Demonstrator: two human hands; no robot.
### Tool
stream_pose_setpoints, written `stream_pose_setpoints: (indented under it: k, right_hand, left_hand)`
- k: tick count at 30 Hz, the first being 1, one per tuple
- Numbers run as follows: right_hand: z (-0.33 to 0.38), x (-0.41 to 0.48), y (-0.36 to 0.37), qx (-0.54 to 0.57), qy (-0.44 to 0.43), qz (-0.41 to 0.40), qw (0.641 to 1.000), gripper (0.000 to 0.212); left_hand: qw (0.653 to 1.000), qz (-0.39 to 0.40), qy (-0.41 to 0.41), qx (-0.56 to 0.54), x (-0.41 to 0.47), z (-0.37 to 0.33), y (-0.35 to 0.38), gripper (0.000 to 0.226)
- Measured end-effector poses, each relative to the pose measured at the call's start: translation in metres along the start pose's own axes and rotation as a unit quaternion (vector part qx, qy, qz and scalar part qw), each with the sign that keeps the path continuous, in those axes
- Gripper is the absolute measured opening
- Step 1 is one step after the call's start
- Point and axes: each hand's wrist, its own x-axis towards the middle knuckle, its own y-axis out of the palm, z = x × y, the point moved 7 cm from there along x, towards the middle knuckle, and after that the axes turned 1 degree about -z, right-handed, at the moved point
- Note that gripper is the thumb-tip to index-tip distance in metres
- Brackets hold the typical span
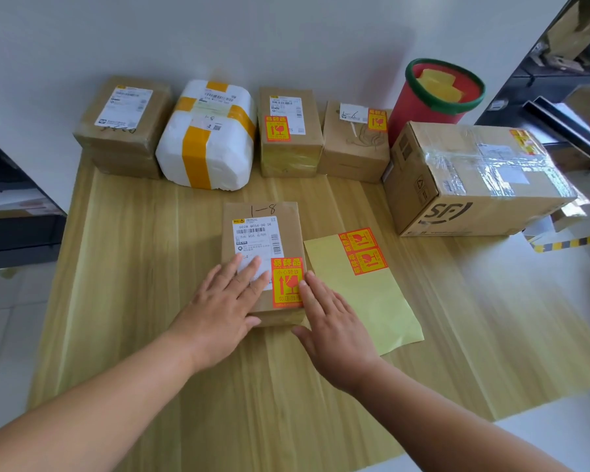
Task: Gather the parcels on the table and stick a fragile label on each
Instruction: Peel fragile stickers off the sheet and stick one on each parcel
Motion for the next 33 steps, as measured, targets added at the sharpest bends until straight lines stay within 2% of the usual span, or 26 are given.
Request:
stream_pose_setpoints:
  k: [2, 4, 6, 8, 11, 17, 19, 22, 26, 33]
  right_hand:
    - [-0.004, 0.002, -0.008, 0.028, 0.020, -0.004, 0.999, 0.075]
    - [-0.009, 0.006, -0.011, 0.080, 0.043, 0.018, 0.996, 0.077]
    - [-0.015, 0.009, -0.010, 0.142, 0.092, 0.053, 0.984, 0.078]
    - [-0.020, 0.014, -0.012, 0.203, 0.140, 0.057, 0.967, 0.076]
    - [-0.036, 0.019, -0.023, 0.254, 0.190, 0.012, 0.948, 0.069]
    - [-0.084, 0.033, -0.058, 0.287, 0.202, -0.085, 0.932, 0.045]
    - [-0.105, 0.040, -0.066, 0.265, 0.208, -0.098, 0.936, 0.051]
    - [-0.135, 0.049, -0.070, 0.215, 0.233, -0.077, 0.945, 0.065]
    - [-0.165, 0.059, -0.065, 0.175, 0.248, -0.059, 0.951, 0.064]
    - [-0.191, 0.069, -0.051, 0.181, 0.262, -0.040, 0.947, 0.068]
  left_hand:
    - [0.990, 0.004, -0.103, -0.093, 0.001, 0.010, -0.005, 0.097]
    - [0.949, 0.055, -0.217, -0.221, -0.001, 0.017, 0.001, 0.116]
    - [0.903, 0.063, -0.262, -0.335, 0.002, 0.014, 0.010, 0.124]
    - [0.876, 0.052, -0.266, -0.398, 0.010, 0.007, 0.013, 0.125]
    - [0.871, 0.025, -0.259, -0.418, 0.026, -0.005, 0.010, 0.120]
    - [0.838, -0.029, -0.250, -0.484, 0.083, -0.029, -0.017, 0.124]
    - [0.829, -0.021, -0.243, -0.504, 0.107, -0.037, -0.016, 0.124]
    - [0.821, -0.009, -0.238, -0.519, 0.139, -0.048, -0.011, 0.122]
    - [0.818, 0.005, -0.235, -0.525, 0.168, -0.061, 0.000, 0.121]
    - [0.827, 0.018, -0.249, -0.504, 0.192, -0.073, 0.010, 0.116]
